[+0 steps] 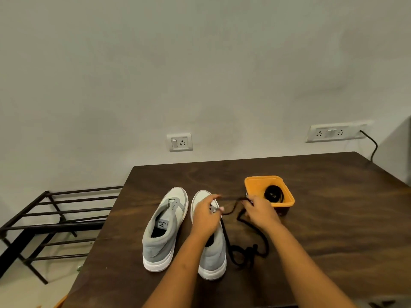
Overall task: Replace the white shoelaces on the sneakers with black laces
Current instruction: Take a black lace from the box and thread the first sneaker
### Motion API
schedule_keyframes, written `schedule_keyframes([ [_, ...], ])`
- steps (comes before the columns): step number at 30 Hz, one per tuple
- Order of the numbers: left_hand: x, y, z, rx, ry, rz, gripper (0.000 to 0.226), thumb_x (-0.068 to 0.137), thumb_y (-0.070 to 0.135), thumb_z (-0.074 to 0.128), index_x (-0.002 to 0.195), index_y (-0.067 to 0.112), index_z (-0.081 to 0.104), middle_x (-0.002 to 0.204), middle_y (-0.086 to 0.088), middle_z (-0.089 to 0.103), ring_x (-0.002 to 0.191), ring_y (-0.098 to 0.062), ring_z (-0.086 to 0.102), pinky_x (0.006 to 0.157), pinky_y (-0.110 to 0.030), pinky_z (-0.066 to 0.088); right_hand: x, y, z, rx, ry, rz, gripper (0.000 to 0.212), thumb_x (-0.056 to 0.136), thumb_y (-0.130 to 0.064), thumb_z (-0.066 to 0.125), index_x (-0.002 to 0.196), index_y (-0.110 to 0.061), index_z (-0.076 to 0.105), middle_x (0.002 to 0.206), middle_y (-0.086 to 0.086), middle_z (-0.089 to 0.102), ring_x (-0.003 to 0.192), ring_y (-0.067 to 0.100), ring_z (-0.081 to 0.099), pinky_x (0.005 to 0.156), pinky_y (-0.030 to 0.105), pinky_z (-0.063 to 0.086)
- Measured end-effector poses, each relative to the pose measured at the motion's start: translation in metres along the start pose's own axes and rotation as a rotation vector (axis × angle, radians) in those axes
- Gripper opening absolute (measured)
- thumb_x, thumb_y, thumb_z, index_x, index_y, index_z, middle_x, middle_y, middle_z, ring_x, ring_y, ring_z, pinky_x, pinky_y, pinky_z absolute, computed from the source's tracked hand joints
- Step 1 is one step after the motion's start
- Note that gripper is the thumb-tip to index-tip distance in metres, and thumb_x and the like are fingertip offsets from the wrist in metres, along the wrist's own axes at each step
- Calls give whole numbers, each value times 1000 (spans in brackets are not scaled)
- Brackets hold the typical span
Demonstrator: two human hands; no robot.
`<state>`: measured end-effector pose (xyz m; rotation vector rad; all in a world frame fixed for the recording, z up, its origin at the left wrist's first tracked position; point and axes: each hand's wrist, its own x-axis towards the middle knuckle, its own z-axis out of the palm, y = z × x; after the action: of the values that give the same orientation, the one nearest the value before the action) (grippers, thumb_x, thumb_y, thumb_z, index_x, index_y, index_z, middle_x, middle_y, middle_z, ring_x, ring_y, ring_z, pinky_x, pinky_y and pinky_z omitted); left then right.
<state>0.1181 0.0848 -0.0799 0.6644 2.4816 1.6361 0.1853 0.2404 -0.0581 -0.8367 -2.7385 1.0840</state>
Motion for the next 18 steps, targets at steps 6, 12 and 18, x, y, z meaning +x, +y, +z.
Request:
schedule_keyframes([
  [6, 7, 32, 2, -47, -135, 1, 16, 86, 10, 63, 101, 17, 66, 74, -1, 68, 76, -10, 65, 79, -24, 53, 1, -39, -14, -70, 183, -131, 19, 98, -28, 42, 100, -24, 61, 93, 4, 65, 86, 26, 61, 64, 32, 43],
  [12, -15, 10, -22, 411, -429, -21, 21, 85, 6, 53, 84, 17, 72, 74, 3, 64, 69, -5, 58, 64, -12, 41, 13, -22, -47, 122, 401, 98, 27, 101, -29, 38, 104, -15, 62, 88, 10, 67, 79, 30, 61, 65, 33, 43],
  [18, -30, 16, 6, 1043, -671, 109, 25, 92, 20, 53, 114, 16, 64, 120, -7, 61, 118, -26, 50, 106, -47, 26, 13, -60, -61, 551, 376, -27, 24, 100, -24, 44, 107, -13, 64, 92, 5, 63, 69, 15, 59, 67, 39, 56],
])
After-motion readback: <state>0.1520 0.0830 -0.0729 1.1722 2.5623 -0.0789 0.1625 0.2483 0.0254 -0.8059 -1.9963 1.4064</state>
